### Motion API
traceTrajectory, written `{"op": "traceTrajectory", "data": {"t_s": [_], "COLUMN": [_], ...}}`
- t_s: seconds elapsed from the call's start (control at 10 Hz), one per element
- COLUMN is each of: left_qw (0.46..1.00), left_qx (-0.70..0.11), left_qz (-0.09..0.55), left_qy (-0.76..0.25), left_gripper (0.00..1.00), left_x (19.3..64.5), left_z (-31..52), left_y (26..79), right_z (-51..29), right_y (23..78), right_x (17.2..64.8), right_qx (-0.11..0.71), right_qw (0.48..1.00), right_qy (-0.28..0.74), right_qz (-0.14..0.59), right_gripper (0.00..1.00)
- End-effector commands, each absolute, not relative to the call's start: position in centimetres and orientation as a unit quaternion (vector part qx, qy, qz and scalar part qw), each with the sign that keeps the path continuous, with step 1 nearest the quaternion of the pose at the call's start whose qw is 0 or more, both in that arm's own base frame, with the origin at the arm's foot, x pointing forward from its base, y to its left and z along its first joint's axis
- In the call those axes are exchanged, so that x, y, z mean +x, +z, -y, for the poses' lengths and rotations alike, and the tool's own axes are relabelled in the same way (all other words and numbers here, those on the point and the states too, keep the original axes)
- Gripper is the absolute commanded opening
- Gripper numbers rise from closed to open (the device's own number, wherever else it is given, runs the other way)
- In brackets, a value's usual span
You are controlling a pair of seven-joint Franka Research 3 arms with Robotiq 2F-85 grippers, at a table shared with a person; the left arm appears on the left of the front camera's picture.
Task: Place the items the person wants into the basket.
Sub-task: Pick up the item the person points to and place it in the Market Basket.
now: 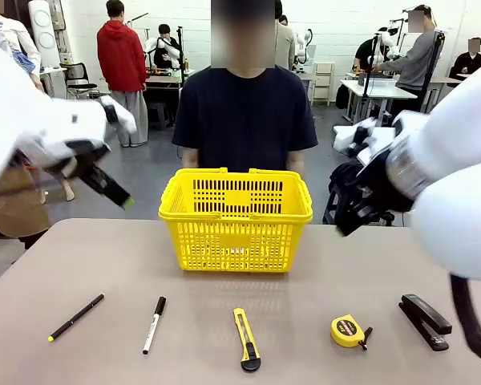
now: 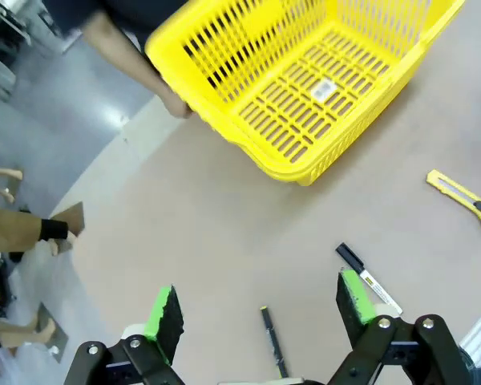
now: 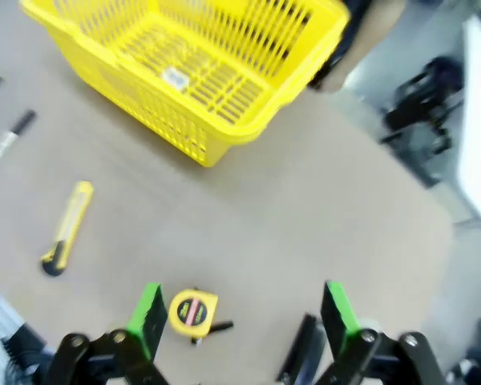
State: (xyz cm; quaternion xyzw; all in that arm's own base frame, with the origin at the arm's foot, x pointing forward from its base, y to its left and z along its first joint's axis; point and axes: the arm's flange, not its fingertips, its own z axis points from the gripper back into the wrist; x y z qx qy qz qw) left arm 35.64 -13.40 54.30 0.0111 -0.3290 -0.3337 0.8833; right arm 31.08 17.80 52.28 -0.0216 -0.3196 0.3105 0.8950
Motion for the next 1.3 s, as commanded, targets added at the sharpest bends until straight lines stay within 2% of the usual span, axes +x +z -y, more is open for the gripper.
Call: {"op": "traceTrajectory", "data": {"t_s": [0.0,0.3,0.4,0.9,1.0,1.2], "left_qw": [0.873,0.871,0.868,0.869,0.858,0.831], "left_qx": [0.029,0.04,0.025,0.026,-0.13,-0.254], "left_qz": [0.34,0.353,0.356,0.356,0.274,0.247], "left_qy": [-0.349,-0.34,-0.344,-0.344,-0.415,-0.429], "left_gripper": [1.0,1.0,1.0,1.0,1.0,1.0], "left_x": [35.1,33.9,33.6,33.7,35.6,38.4], "left_z": [13.0,12.6,12.7,12.6,9.0,1.7], "left_y": [59.2,62.7,62.9,63.1,63.8,64.7], "right_z": [-18.0,-18.7,-17.7,-17.8,-13.9,-5.6], "right_y": [58.1,62.8,61.5,61.8,63.0,64.5], "right_x": [26.3,22.6,23.4,23.0,24.0,25.1], "right_qx": [-0.055,-0.075,-0.051,-0.055,0.038,0.172], "right_qw": [0.892,0.878,0.882,0.885,0.902,0.894], "right_qy": [0.291,0.264,0.29,0.285,0.313,0.334], "right_qz": [0.341,0.391,0.368,0.365,0.296,0.242], "right_gripper": [1.0,1.0,1.0,1.0,1.0,1.0]}}
